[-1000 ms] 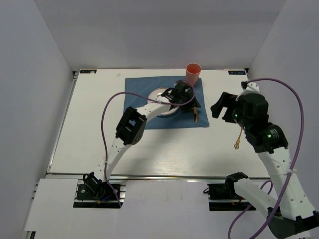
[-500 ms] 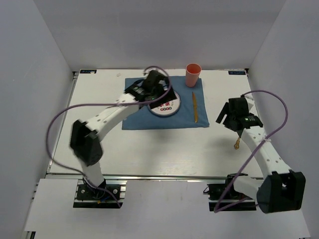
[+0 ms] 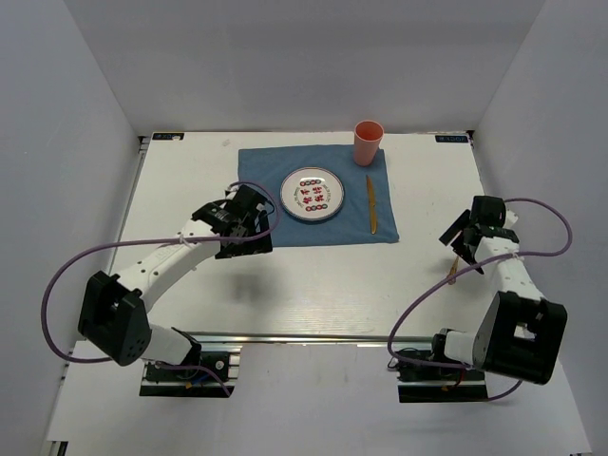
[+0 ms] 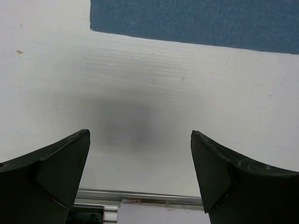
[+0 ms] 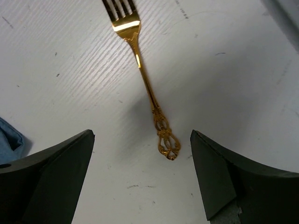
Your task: Set the dinner table for one person
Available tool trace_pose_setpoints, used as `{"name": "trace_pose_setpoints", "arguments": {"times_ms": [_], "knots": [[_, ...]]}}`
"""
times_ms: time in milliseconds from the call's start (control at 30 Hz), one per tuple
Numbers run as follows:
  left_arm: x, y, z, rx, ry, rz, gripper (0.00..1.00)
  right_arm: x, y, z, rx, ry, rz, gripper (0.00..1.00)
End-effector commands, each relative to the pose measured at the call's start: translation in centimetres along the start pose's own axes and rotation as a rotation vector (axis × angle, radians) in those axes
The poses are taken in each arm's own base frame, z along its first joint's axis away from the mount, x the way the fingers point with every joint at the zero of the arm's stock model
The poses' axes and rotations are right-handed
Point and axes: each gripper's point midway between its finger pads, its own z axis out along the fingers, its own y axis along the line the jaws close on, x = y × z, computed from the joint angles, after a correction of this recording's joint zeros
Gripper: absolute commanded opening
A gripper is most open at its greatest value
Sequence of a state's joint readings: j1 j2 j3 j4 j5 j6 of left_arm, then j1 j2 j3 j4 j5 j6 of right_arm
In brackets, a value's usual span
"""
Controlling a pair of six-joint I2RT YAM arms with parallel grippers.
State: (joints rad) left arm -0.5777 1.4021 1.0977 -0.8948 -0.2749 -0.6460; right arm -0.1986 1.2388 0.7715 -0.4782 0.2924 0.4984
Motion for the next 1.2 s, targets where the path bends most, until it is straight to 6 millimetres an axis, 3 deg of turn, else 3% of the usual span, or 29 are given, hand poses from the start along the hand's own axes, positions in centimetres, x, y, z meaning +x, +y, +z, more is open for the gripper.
{"name": "trace_pose_setpoints", "arguments": {"times_ms": [0, 167, 300, 367, 400, 467, 500, 533, 667, 733, 833, 900, 933, 967, 1000, 1033, 1067, 1100, 1167], "knots": [[-1.4, 0.6, -1.7, 0.029, -0.084, 0.024, 0.98, -0.3, 2.7, 1.7, -0.113, 0.012, 0.016, 0.89], [-1.7, -0.2, -2.9, 0.121, -0.138, 0.001, 0.98, 0.6, 1.2, 5.5, 0.038, 0.078, -0.001, 0.89], [-1.8, -0.6, -3.4, 0.149, -0.142, -0.008, 0.98, 1.2, 1.2, 7.6, 0.074, 0.108, 0.004, 0.87], [-1.7, -0.7, -3.3, 0.153, -0.136, -0.008, 0.98, 2.3, 1.3, 8.7, 0.078, 0.151, -0.004, 0.75], [-1.7, -0.6, -3.4, 0.153, -0.136, -0.010, 0.98, 2.7, 1.7, 8.9, 0.060, 0.164, -0.009, 0.57], [-1.8, -0.4, -3.4, 0.141, -0.146, -0.012, 0.98, 4.3, 1.8, 9.2, 0.029, 0.202, -0.014, 0.41], [-1.8, -0.3, -3.5, 0.139, -0.148, -0.013, 0.98, 4.3, 1.9, 9.2, 0.023, 0.201, -0.013, 0.08], [-1.9, -0.3, -3.6, 0.138, -0.152, -0.016, 0.98, 3.9, 1.5, 9.0, 0.041, 0.178, -0.010, 0.00], [-2.7, 0.3, -4.4, 0.116, -0.188, -0.030, 0.98, 2.5, 2.4, 7.4, 0.015, 0.132, -0.022, 0.00], [-2.9, 1.4, -4.8, 0.065, -0.203, -0.052, 0.98, 1.3, 4.3, 5.8, -0.073, 0.093, -0.025, 0.00], [-3.5, 4.4, -5.2, -0.078, -0.270, -0.098, 0.98, 0.5, 9.3, 2.5, -0.223, 0.049, -0.094, 0.00], [-4.1, 6.7, -5.8, -0.190, -0.324, -0.129, 0.98, -1.5, 12.3, 0.5, -0.292, 0.010, -0.118, 0.00], [-3.7, 7.8, -6.3, -0.240, -0.324, -0.149, 0.98, 0.1, 15.4, -1.3, -0.361, 0.022, -0.196, 0.00], [-4.1, 9.1, -6.8, -0.306, -0.360, -0.166, 0.98, -1.2, 18.0, -3.2, -0.430, -0.013, -0.214, 0.00], [-4.1, 9.9, -7.3, -0.342, -0.378, -0.183, 0.98, -1.2, 19.7, -3.7, -0.450, -0.013, -0.239, 0.00], [-3.6, 11.0, -7.8, -0.386, -0.380, -0.213, 0.98, 1.6, 22.9, -6.0, -0.514, 0.017, -0.335, 0.00], [-3.5, 11.7, -8.1, -0.412, -0.394, -0.229, 0.98, 2.0, 24.7, -7.0, -0.538, 0.018, -0.373, 0.00], [-3.5, 12.9, -8.9, -0.449, -0.436, -0.259, 0.98, 2.2, 28.8, -9.0, -0.588, -0.008, -0.421, 0.00], [-2.6, 14.1, -8.8, -0.485, -0.459, -0.276, 0.98, 6.2, 33.2, -12.2, -0.655, 0.027, -0.541, 0.00]]}}
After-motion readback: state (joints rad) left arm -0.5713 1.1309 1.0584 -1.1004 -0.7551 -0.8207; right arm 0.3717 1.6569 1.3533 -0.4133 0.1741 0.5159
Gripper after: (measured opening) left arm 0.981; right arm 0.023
